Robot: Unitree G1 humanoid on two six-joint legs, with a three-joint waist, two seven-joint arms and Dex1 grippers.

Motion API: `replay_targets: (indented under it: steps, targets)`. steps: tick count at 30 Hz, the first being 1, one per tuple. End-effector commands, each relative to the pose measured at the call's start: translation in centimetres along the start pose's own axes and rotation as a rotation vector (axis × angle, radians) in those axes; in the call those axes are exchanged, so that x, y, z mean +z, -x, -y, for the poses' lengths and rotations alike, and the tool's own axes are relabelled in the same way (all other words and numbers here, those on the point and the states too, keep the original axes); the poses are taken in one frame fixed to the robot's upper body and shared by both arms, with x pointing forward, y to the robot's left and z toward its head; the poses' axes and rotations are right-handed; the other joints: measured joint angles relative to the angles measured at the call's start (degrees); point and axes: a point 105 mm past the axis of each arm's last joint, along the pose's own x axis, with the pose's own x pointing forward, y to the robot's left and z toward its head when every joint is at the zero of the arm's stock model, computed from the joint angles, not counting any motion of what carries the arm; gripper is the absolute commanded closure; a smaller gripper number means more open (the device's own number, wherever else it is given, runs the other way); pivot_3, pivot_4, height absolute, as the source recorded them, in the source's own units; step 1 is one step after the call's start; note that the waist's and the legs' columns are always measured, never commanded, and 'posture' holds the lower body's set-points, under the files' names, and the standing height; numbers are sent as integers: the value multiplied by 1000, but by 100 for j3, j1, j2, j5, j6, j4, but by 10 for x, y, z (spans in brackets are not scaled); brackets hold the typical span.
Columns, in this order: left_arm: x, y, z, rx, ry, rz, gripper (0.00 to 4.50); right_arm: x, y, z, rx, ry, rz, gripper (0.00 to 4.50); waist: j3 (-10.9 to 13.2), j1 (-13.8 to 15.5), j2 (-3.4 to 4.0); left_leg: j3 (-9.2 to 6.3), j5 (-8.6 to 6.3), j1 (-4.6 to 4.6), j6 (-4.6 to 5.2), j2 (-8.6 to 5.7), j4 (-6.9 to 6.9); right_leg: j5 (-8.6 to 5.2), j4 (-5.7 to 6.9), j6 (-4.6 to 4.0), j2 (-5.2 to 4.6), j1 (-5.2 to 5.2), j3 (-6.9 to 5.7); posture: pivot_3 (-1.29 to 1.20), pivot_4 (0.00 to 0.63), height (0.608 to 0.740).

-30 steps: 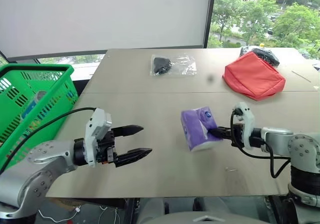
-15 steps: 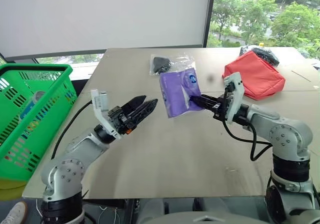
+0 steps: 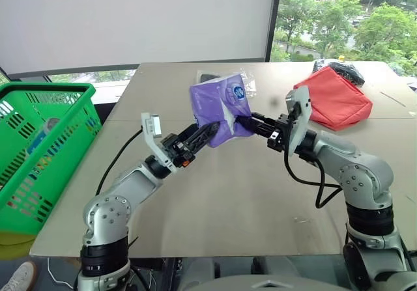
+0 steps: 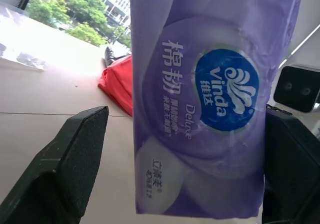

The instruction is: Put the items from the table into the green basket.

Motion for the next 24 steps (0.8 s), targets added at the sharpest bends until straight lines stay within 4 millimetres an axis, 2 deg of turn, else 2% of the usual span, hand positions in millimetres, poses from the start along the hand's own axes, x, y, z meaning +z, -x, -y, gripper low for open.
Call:
replay_targets:
  steps: [1,2,6,7,12,13,18,21,24]
  targets:
    - [10,-3,9,-71,-7,40,691,15,0,-13,55,47,58,4500,0,-5,0,1,0,0,0,0,0,0,0,0,0,0,1,-33,0,740]
    - [10,-2,11,-89,-5,41,1267,15,0,-13,51,47,56,4500,0,-5,0,1,0,0,0,0,0,0,1,0,0,0,1,-33,0,740]
    - [14,-3,15,-116,-12,51,3077,15,1,-9,36,43,53,4500,0,-5,0,1,0,0,0,0,0,0,0,0,1,0,1,-35,0,740]
    - [16,-3,15,-109,-22,59,3402,16,1,-10,48,43,52,4044,0,-4,0,1,0,0,0,0,0,0,0,0,1,0,1,-35,0,740]
    - [32,-1,7,-58,-115,100,3476,17,3,-7,24,65,60,1855,1,-4,0,0,0,0,0,0,0,0,-2,0,1,0,0,-29,0,740]
    - [39,0,5,-39,-131,117,3476,16,4,-11,59,69,56,1401,1,-8,0,0,0,0,0,0,0,0,-1,0,3,0,1,-29,0,740]
    - [101,10,-12,125,-300,263,3476,18,9,-18,141,92,68,1401,4,3,-5,-4,0,0,1,1,0,0,0,0,6,0,-3,-13,0,740]
    - [162,32,-41,434,-499,411,3476,25,9,-33,261,58,98,1401,5,22,-6,-4,0,0,1,0,-1,0,-6,0,6,0,-4,1,0,740]
    - [208,73,-70,815,-767,423,3476,30,10,-41,330,51,137,1401,7,-6,-11,-2,0,2,0,0,-5,0,-4,-1,7,-4,1,14,0,740]
